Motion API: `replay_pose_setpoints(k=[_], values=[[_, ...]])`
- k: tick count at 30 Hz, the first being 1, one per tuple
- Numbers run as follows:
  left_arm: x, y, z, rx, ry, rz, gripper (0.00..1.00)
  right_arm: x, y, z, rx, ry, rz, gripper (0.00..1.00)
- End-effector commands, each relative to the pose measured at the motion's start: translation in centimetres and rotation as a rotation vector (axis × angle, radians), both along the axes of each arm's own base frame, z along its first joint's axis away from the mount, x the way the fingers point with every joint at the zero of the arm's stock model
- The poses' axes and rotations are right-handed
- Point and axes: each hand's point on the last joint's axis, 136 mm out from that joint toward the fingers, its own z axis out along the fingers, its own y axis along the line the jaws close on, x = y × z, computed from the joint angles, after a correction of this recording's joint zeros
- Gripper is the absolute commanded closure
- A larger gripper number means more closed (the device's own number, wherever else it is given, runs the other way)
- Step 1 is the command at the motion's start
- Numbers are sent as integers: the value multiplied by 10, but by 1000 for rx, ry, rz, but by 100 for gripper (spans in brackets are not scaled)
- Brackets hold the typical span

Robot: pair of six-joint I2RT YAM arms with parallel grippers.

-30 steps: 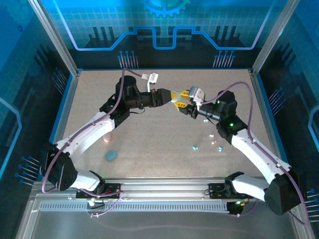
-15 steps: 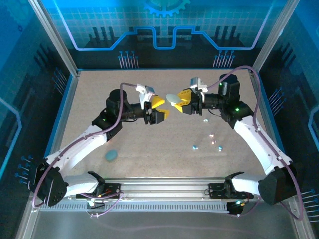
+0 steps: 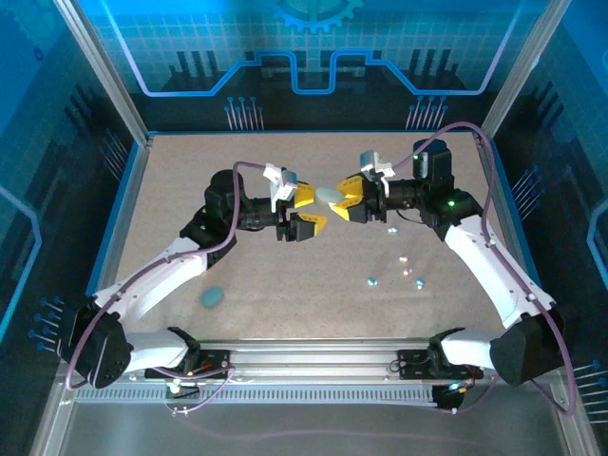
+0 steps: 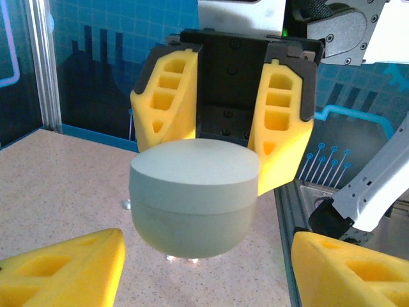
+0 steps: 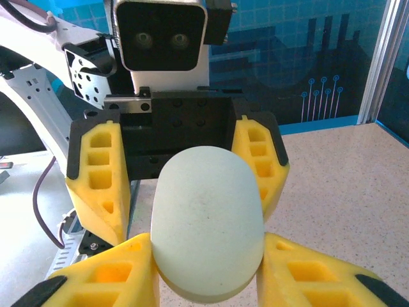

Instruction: Insert wireless bluetooth earbuds into charging case

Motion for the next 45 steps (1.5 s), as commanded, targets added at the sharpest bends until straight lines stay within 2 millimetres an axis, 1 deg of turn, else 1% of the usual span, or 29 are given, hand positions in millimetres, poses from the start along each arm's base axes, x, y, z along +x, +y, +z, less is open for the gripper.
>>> replay_pose_setpoints(k=[1, 9, 14, 19, 23, 26, 32, 34, 36, 38, 41, 45], values=[[-5, -6, 21, -37, -42, -48, 31, -5, 3, 10, 11, -41, 24, 62], [-5, -9, 29, -76, -44, -61, 33, -7, 5, 4, 5, -49, 38, 62], [-5, -9, 29, -77, -42, -59, 36, -10, 7, 4, 5, -52, 58, 62], [-4, -9, 27, -72, -38, -57, 37, -13, 8, 3, 4, -55, 73, 61], [-4, -9, 27, -70, -38, -56, 42, -14, 9, 3, 3, -62, 81, 61], [-4, -10, 27, -71, -35, -59, 44, -16, 9, 1, -2, -66, 86, 61], [-5, -10, 23, -59, -22, -67, 54, -15, 9, 4, 0, -69, 78, 61], [-6, -9, 22, -57, -26, -65, 53, -15, 9, 6, 4, -63, 72, 61], [-7, -9, 22, -57, -35, -66, 47, -14, 9, 9, 9, -63, 67, 61], [-7, -8, 21, -53, -40, -64, 44, -14, 8, 10, 9, -67, 61, 61], [-8, -8, 21, -50, -45, -63, 44, -13, 8, 9, 9, -67, 60, 61], [-8, -8, 21, -49, -44, -65, 46, -14, 8, 9, 11, -60, 60, 61]])
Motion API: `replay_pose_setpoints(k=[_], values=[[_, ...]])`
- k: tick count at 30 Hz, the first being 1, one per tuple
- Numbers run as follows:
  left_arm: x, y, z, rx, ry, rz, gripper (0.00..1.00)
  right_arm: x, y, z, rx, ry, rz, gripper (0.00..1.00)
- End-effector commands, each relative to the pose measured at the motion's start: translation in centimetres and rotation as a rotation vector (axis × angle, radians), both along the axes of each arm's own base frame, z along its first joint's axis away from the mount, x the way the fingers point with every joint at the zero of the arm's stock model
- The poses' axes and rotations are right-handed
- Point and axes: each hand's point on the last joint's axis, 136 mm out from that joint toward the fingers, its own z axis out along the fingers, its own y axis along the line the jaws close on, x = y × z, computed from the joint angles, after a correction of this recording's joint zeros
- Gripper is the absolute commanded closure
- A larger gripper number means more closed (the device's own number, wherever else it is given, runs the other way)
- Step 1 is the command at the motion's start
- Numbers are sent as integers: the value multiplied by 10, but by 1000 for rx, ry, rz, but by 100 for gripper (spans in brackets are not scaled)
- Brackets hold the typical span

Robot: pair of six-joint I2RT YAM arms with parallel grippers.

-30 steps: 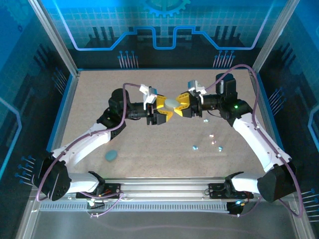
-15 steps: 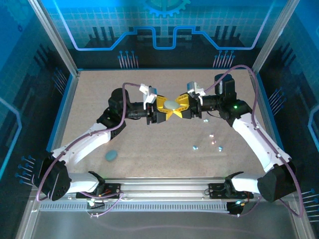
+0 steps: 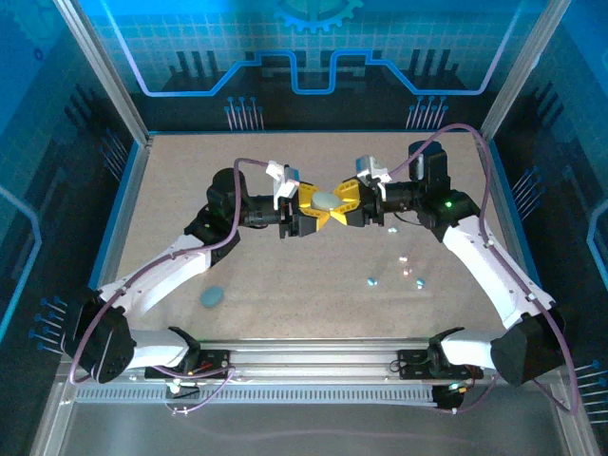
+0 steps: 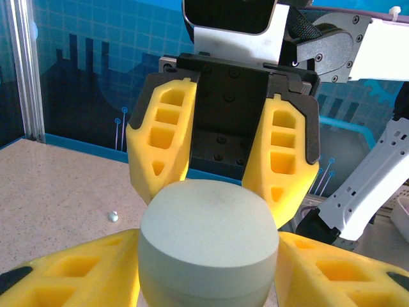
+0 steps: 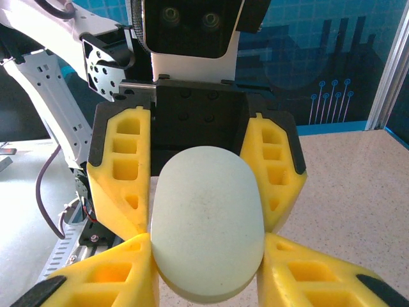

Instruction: Insert wireless bluetooth earbuds into charging case

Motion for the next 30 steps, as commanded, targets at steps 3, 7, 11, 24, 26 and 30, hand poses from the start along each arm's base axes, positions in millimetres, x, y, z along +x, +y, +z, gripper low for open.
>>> replay_pose_setpoints(k=[3, 7, 11, 24, 26, 30], values=[[-6, -2, 11, -9, -48, -26, 47, -6, 1, 12, 24, -20, 24, 61], [-7, -1, 11, -7, -52, -27, 41, -6, 1, 13, 27, -11, 25, 61], [-7, -1, 9, 3, -55, -23, 43, -6, 1, 13, 28, -16, 25, 61], [-9, -2, 20, -33, -58, -38, 49, -7, 1, 8, 16, -15, 28, 61], [-9, -2, 20, -35, -55, -41, 49, -7, 1, 8, 16, -17, 30, 61], [-8, -3, 17, -28, -42, -44, 51, -8, 1, 9, 19, -23, 37, 61]])
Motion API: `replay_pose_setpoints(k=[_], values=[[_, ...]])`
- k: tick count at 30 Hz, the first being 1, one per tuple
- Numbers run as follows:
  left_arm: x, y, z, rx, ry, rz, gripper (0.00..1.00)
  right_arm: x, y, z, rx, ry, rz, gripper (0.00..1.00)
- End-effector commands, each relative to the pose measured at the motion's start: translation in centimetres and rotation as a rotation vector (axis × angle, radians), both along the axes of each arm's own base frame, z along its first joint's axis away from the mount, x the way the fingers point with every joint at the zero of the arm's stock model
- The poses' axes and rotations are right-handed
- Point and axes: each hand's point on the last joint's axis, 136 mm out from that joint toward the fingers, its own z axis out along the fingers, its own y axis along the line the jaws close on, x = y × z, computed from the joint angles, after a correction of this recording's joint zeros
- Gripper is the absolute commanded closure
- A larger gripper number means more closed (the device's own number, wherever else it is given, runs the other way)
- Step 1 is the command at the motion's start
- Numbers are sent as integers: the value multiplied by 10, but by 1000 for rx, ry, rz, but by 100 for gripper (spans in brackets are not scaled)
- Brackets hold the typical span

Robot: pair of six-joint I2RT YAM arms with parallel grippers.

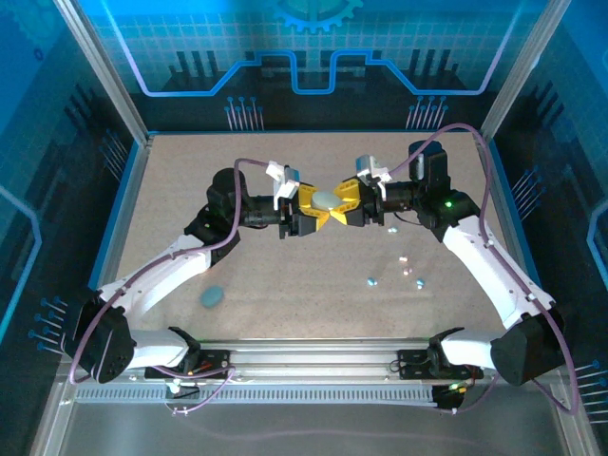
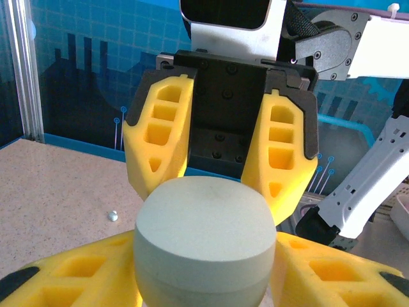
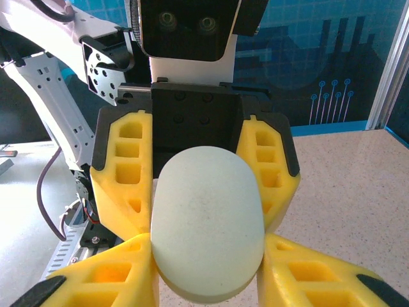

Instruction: Insert wireless bluetooth earbuds into charging case

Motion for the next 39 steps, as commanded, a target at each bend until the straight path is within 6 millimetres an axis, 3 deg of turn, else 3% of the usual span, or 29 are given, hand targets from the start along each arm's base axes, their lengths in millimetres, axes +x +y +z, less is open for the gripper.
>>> replay_pose_setpoints(k=[1, 9, 18, 24, 33, 39], values=[[-7, -3, 17, -25, -35, -42, 52, -9, 1, 8, 17, -29, 39, 61], [-8, -4, 8, 6, -18, -53, 63, -7, 0, 12, 18, -28, 17, 58], [-11, -1, -4, 36, -26, -44, 64, 29, -16, 15, 14, 61, -195, 48], [-12, -1, -3, 31, -24, -43, 64, 38, -20, 12, 7, 58, -245, 43], [-11, -2, -3, 17, -16, -53, 63, 31, -4, 5, -56, -25, -219, 52], [-12, -4, -4, 20, -12, -59, 63, 25, 2, 11, -39, -34, -169, 58]])
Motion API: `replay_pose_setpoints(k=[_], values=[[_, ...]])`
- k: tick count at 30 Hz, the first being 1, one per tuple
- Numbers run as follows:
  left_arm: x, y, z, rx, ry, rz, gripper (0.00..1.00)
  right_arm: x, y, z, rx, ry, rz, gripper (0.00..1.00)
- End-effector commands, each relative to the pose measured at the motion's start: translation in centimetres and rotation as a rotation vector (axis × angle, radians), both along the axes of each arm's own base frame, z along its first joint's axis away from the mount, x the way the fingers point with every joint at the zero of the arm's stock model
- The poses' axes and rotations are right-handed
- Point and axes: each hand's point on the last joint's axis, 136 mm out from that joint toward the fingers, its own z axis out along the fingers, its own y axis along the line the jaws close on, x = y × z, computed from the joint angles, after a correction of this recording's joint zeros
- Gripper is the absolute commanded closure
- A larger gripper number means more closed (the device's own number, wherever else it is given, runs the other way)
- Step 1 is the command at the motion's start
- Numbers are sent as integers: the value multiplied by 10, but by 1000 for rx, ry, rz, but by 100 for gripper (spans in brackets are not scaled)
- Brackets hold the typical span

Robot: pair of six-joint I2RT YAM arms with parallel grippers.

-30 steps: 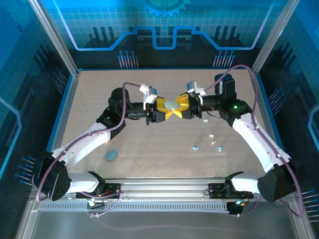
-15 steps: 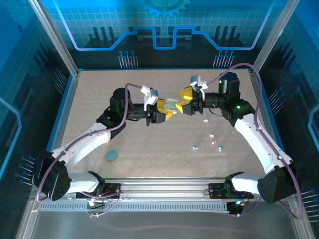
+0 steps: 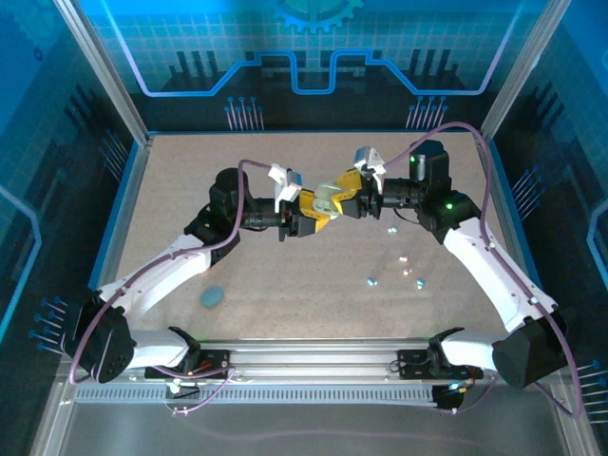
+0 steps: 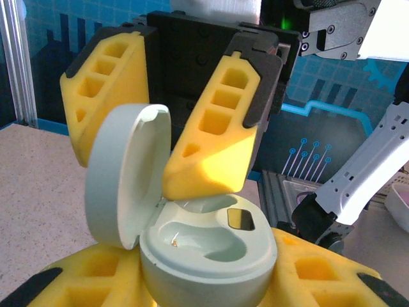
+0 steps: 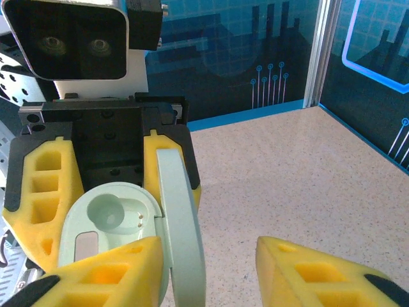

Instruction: Insert wireless bluetooth earbuds into charging case

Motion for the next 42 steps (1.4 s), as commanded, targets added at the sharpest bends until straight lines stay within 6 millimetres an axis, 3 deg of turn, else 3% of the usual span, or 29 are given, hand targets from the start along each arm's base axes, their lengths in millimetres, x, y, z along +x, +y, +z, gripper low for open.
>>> replay_pose_setpoints(k=[1, 9, 19, 31, 42], values=[[-9, -3, 6, -20, -28, -42, 62, -8, 7, 15, 13, -42, 53, 60], [-5, -4, -1, -2, -18, -28, 58, -15, 7, 20, 15, -48, 90, 79], [-1, -5, -4, 4, -8, -22, 54, -16, 7, 22, 18, -57, 92, 87], [1, -6, -5, 7, -1, -22, 50, -16, 7, 22, 18, -60, 91, 88], [2, -6, 0, -4, -16, -14, 61, -15, 5, 20, 5, -52, 74, 81]])
